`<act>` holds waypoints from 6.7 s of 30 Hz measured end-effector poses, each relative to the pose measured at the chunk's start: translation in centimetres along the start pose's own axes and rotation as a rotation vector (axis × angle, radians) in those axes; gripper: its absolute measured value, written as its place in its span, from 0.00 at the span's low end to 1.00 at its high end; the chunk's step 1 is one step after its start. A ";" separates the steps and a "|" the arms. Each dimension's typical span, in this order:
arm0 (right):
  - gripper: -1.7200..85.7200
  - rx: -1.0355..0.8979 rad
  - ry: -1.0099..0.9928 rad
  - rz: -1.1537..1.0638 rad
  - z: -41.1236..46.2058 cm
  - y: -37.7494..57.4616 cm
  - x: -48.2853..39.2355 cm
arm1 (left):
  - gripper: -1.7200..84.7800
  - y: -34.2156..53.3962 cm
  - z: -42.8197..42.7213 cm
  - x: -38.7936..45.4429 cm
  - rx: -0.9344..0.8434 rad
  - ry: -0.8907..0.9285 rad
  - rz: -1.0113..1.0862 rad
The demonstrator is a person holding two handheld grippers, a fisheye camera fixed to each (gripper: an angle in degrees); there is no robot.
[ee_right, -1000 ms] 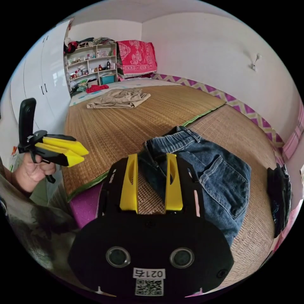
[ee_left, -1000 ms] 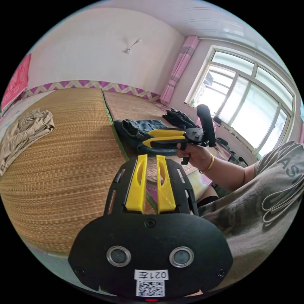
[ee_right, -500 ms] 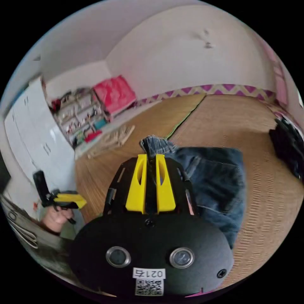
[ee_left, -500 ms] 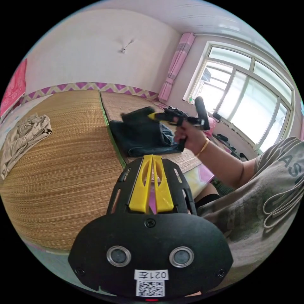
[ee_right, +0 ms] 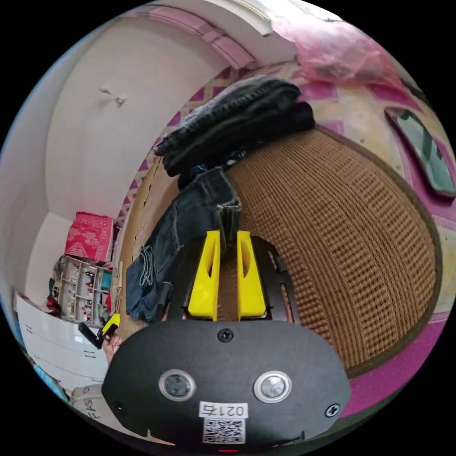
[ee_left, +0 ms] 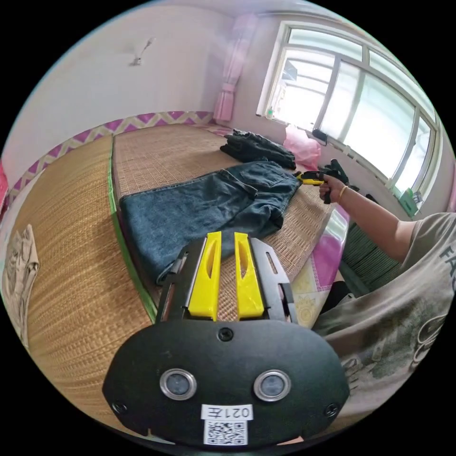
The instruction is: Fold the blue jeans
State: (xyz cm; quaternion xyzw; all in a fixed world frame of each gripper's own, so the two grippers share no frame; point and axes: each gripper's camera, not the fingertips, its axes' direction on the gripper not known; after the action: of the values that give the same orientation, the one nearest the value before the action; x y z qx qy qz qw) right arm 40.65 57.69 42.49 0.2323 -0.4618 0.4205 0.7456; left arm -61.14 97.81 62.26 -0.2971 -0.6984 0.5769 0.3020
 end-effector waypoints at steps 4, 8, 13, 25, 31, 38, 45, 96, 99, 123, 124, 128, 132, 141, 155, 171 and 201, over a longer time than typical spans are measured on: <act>0.07 0.246 0.088 -0.171 -5.1 4.6 -4.4 | 0.09 -3.4 4.6 4.2 -0.044 -0.032 0.134; 0.04 0.196 0.015 -0.553 -2.3 9.6 -13.8 | 0.10 -7.0 11.0 9.6 -0.090 -0.122 0.293; 0.02 0.024 0.251 -0.826 7.2 15.6 -22.0 | 0.12 -9.2 19.7 14.0 -0.200 -0.201 0.376; 0.03 -0.129 0.524 -0.939 15.6 21.8 -26.7 | 0.10 -3.3 23.3 11.9 -0.308 -0.163 0.439; 0.03 -0.158 0.449 -0.892 15.8 22.0 -25.7 | 0.02 1.1 17.6 1.4 -0.162 -0.005 0.176; 0.02 -0.182 0.393 -0.854 16.1 22.4 -24.2 | 0.01 15.9 -10.6 -22.2 0.366 -0.020 -0.268; 0.02 -0.200 0.343 -0.809 16.5 22.3 -22.4 | 0.01 42.9 -32.1 -46.0 0.527 -0.300 -0.620; 0.08 -0.716 0.333 -1.515 43.1 7.1 -37.2 | 0.01 32.3 12.6 -39.0 -0.289 -0.015 0.047; 0.02 -0.714 0.324 -1.553 42.4 7.0 -38.6 | 0.01 29.9 16.2 -37.3 -0.335 0.013 0.102; 0.01 -0.495 0.292 -1.541 32.8 2.9 -44.2 | 0.03 15.7 20.0 -31.4 -0.463 -0.010 0.239; 0.01 -0.491 0.292 -1.544 32.4 2.8 -44.4 | 0.02 15.2 18.3 -31.1 -0.429 -0.015 0.241; 0.01 -0.433 0.288 -1.556 27.4 2.4 -45.7 | 0.01 14.0 9.4 -28.4 -0.302 -0.006 0.267; 0.01 -0.309 0.240 -1.579 16.5 5.4 -46.5 | 0.01 15.1 -1.3 -22.6 -0.168 -0.019 0.333; 0.01 -0.435 0.300 -1.570 2.5 22.8 -41.3 | 0.01 30.2 -13.6 -11.0 -0.123 0.073 0.206; 0.01 -0.225 0.233 -1.221 -8.0 18.7 -39.2 | 0.01 37.5 -23.9 -19.5 0.087 0.052 -0.137; 0.01 -0.151 -0.069 -1.120 -22.2 6.0 -41.0 | 0.01 24.4 -19.6 -30.3 -0.052 0.059 -0.289; 0.02 -0.176 0.400 -0.725 -15.1 15.3 -26.0 | 0.01 29.3 -30.8 -30.5 0.064 0.165 -0.374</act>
State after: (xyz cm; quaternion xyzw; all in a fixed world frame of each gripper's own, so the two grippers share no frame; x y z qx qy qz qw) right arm 29.49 66.25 11.81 0.2290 -0.2305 0.1269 0.9372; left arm -16.06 98.45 35.64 -0.1987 -0.6954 0.5065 0.4695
